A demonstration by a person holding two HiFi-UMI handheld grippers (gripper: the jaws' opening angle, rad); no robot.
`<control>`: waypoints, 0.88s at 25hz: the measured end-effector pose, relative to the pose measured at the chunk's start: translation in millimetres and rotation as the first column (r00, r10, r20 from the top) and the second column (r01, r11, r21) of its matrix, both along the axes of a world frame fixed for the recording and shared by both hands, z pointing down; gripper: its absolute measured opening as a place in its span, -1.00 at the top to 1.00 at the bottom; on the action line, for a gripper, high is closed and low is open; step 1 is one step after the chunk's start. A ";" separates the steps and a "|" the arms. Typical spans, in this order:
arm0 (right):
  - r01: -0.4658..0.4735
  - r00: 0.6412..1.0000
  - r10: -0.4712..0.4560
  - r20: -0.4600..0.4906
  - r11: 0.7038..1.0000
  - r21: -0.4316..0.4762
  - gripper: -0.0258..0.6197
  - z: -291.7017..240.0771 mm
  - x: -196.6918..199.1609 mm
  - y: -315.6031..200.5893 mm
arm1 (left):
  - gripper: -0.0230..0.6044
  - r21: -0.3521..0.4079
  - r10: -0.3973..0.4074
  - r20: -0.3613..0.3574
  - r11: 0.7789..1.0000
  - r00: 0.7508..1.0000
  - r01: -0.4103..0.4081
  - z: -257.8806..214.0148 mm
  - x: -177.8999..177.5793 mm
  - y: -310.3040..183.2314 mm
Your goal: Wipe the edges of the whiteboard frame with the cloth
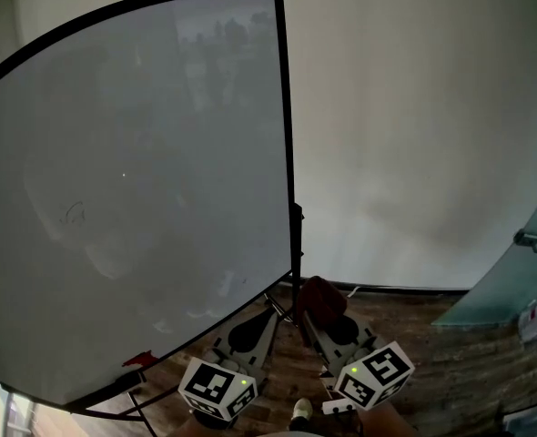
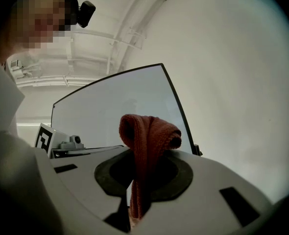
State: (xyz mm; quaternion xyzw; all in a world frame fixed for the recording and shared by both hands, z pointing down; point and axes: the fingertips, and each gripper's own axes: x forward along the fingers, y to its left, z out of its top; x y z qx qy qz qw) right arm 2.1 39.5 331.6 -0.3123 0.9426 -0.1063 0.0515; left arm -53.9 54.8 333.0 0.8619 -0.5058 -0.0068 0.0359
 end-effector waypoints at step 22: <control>-0.190 0.981 0.182 -0.070 0.973 -0.131 0.75 92.0 -27.8 -225.3 | 0.90 -0.011 0.094 -0.018 0.995 0.995 -0.094 43.1 -15.3 -167.8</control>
